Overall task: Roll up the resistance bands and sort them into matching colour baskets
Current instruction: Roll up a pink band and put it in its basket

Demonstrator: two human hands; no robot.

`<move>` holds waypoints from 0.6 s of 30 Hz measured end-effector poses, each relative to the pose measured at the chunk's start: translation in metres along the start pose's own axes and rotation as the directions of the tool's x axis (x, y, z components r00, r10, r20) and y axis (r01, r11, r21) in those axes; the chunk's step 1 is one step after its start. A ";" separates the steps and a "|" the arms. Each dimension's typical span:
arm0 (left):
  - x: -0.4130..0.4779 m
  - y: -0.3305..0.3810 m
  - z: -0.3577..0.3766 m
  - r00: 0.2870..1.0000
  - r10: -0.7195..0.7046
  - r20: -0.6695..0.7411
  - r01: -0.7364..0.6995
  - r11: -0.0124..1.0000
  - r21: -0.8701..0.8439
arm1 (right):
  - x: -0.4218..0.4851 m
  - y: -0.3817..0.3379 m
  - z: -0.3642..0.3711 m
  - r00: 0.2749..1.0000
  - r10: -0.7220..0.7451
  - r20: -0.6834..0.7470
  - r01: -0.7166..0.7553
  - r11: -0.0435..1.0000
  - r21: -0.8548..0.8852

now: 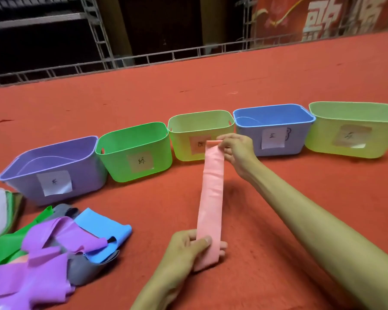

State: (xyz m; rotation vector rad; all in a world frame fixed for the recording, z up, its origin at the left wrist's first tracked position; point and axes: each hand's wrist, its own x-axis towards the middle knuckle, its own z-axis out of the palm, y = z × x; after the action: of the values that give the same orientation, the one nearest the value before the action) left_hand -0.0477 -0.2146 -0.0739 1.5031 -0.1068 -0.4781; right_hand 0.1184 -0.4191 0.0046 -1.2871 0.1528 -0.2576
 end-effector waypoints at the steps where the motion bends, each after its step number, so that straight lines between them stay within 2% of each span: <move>1: -0.007 -0.001 0.002 0.998 -0.056 0.019 0.056 0.998 0.004 | 0.005 0.005 -0.002 1.000 0.021 -0.022 -0.021 1.000 -0.002; 4: -0.024 -0.001 0.009 0.971 -0.224 0.079 0.223 0.975 0.015 | 0.019 0.028 -0.003 0.994 0.088 -0.058 -0.090 0.996 -0.029; 7: -0.031 0.001 0.014 0.937 -0.331 0.117 0.322 0.943 0.084 | 0.021 0.061 -0.005 0.996 0.088 0.000 -0.086 0.977 -0.193; 9: -0.034 0.003 0.012 0.927 -0.364 0.095 0.335 0.913 0.233 | 0.020 0.084 -0.012 0.992 -0.014 0.123 0.061 0.920 -0.387; 11: -0.035 0.011 0.008 0.925 -0.380 0.029 0.328 0.833 0.446 | 0.018 0.100 -0.020 0.964 -0.119 0.239 0.238 0.792 -0.563; 13: -0.031 0.023 0.001 0.929 -0.369 -0.038 0.313 0.725 0.613 | 0.021 0.107 -0.025 0.937 -0.193 0.293 0.343 0.671 -0.657; 15: -0.011 0.037 -0.009 0.938 -0.334 -0.098 0.310 0.676 0.668 | 0.023 0.108 -0.027 0.915 -0.236 0.328 0.403 0.591 -0.698; 16: 0.006 0.041 -0.015 0.950 -0.281 -0.135 0.295 0.669 0.683 | 0.025 0.110 -0.028 0.911 -0.237 0.338 0.412 0.568 -0.712; 18: 0.052 0.041 -0.029 0.970 -0.040 -0.240 0.214 0.609 0.764 | 0.027 0.113 -0.029 0.913 -0.221 0.342 0.407 0.540 -0.737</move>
State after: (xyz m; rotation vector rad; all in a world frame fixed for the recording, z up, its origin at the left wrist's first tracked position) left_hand 0.0193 -0.2069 -0.0482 2.4533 -0.0482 -0.4026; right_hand 0.1487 -0.4242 -0.1106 -2.2610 -0.1895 -0.3844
